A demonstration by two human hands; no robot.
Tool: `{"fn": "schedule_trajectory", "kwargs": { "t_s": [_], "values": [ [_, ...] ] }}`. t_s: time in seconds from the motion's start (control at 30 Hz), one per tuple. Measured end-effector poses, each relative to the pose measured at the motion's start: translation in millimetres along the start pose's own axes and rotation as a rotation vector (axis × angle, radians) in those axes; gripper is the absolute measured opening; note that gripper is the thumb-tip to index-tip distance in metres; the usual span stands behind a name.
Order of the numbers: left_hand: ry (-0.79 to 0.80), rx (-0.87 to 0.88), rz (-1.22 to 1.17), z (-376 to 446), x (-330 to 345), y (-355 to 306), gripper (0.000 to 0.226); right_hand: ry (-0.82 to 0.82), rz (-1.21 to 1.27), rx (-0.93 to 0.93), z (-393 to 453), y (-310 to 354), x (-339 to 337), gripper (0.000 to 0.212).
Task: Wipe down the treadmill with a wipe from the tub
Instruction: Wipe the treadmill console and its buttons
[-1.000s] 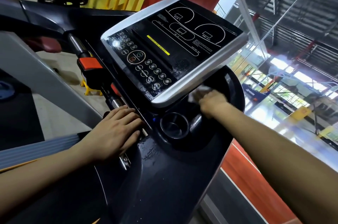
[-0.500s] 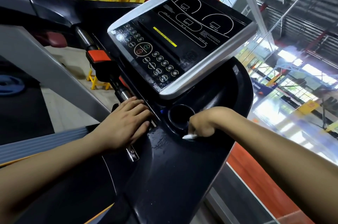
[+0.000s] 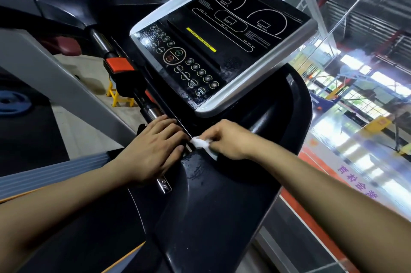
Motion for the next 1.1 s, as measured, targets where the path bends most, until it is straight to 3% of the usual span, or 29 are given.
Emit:
{"fn": "schedule_trajectory", "kwargs": {
  "t_s": [0.1,0.17,0.2,0.27,0.33,0.43,0.5,0.67,0.73,0.83,0.93,1.0,1.1],
  "values": [
    [-0.014,-0.006,0.012,-1,0,0,0.04,-0.183,-0.084,0.118,-23,-24,-40,0.01],
    [-0.013,-0.011,0.018,-1,-1,-1,0.039,-0.372,-0.27,0.214,-26,-46,-66,0.024],
    [-0.01,-0.012,0.019,0,0,-1,0.039,-0.369,-0.339,0.251,-21,-55,-67,0.033],
    [-0.005,-0.012,0.02,0,0,-2,0.04,-0.25,-0.325,0.283,1,-71,-52,0.024],
    [0.003,-0.009,0.02,0,0,-3,0.04,-0.147,-0.306,0.22,17,-66,-37,0.02],
    [-0.006,-0.012,0.019,0,0,-2,0.039,-0.113,-0.459,0.034,27,-44,-26,0.044],
    [-0.015,-0.017,0.023,0,0,-2,0.038,-0.125,-0.597,-0.112,26,-25,-20,0.05],
    [-0.012,-0.019,0.005,1,-1,-2,0.039,-0.025,-0.758,-0.446,16,17,9,0.025],
    [-0.004,-0.02,0.004,0,-1,-2,0.039,-0.112,-0.766,-0.388,15,9,-1,0.026],
    [-0.01,-0.026,-0.005,-1,-2,-2,0.039,-0.191,-0.747,-0.122,12,-27,-26,0.031],
    [-0.014,-0.032,-0.02,0,-1,-2,0.036,-0.247,-0.627,-0.198,3,-16,-26,0.029],
    [-0.012,-0.031,-0.025,0,0,-2,0.036,-0.122,-0.616,-0.171,8,-11,-9,0.019],
    [-0.01,-0.037,-0.032,0,-1,-2,0.037,0.065,-0.67,0.079,22,-26,8,0.016]
  ]
}}
Point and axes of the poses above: each hand's wrist, its own z-axis towards the middle knuckle, its own x-axis out of the palm, y = z × x, the point moved 9 cm from there along z, towards the middle knuckle, and after that the axes turned 10 degrees about -z, right-handed, at the moved point
